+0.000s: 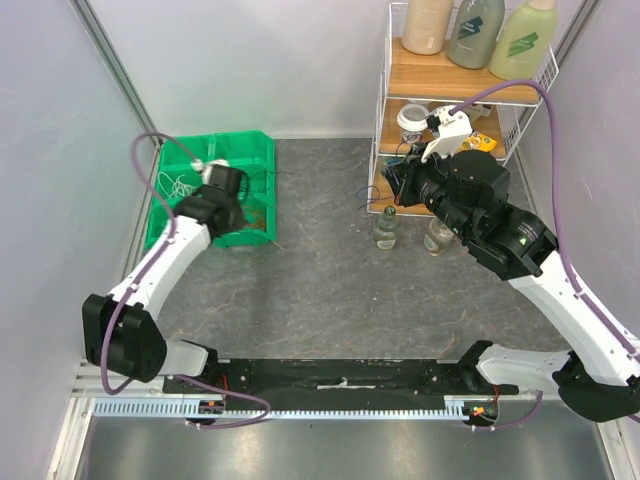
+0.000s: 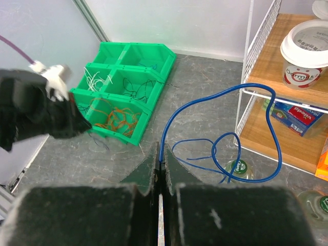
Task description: Untangle the cables
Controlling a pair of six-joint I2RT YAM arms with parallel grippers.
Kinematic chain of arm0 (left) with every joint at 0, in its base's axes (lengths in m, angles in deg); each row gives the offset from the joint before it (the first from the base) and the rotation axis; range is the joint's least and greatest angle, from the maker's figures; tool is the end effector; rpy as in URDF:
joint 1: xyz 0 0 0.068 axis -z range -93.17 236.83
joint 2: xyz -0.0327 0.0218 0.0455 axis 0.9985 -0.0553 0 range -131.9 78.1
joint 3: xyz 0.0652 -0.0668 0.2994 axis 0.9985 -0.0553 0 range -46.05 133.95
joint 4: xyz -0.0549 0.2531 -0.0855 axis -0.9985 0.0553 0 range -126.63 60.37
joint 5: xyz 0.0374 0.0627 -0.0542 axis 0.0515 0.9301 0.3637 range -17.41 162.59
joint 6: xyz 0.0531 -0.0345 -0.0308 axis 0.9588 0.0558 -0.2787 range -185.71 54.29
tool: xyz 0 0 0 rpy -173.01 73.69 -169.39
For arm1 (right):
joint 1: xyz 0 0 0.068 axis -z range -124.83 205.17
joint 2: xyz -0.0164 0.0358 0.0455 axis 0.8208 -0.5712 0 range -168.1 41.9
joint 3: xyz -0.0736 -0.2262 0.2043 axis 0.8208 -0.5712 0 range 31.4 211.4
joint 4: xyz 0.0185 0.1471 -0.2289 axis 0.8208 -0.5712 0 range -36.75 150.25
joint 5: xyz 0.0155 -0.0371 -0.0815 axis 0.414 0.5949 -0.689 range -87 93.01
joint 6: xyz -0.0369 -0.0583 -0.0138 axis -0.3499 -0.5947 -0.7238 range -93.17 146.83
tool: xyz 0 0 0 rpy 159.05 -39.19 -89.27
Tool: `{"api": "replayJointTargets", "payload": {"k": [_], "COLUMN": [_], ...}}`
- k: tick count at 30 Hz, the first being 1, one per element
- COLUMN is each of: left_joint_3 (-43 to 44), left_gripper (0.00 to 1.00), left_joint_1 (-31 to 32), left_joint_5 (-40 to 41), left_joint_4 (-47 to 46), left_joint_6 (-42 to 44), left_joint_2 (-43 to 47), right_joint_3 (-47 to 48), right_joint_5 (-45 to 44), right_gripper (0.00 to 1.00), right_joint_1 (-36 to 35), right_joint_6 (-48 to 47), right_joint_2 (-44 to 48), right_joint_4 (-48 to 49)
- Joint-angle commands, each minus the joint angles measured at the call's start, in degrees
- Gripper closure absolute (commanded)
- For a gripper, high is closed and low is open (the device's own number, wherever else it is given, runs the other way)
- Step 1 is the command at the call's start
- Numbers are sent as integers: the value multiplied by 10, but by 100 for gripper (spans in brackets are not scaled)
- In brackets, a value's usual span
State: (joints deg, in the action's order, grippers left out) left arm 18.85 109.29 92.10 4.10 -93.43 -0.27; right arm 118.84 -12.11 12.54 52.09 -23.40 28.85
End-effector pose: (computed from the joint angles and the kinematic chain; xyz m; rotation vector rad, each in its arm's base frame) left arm 0.2820 -0.0958 0.3077 -0.2471 2.4291 0.0455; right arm 0.1834 0.1484 0.5231 -0.0695 1.7687 0.6414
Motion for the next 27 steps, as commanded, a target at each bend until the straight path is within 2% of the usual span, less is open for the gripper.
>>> {"api": "replayJointTargets", "payload": {"k": [1, 10, 16, 20, 23, 27], "left_joint_3": [60, 211, 301, 285, 236, 154], "left_gripper": [98, 98, 98, 98, 98, 98], "left_joint_1": [-121, -246, -294, -327, -362, -386], "left_joint_5": [44, 53, 55, 34, -32, -68], "left_joint_4": [31, 41, 58, 45, 1, -40], "left_joint_6": [-58, -76, -82, -104, -111, -141], "left_joint_2": [11, -54, -122, -150, -155, -138], "right_joint_3": [5, 12, 7, 10, 6, -1], "right_joint_5": [0, 4, -8, -9, -12, -20], "right_gripper": [100, 100, 100, 100, 100, 100], "right_joint_1": [1, 1, 1, 1, 1, 1], "right_joint_6": [-15, -24, -25, -28, -28, -26], "right_joint_2": [9, 15, 23, 23, 26, 31], "right_joint_4": [3, -4, -5, -6, -6, -7]}}
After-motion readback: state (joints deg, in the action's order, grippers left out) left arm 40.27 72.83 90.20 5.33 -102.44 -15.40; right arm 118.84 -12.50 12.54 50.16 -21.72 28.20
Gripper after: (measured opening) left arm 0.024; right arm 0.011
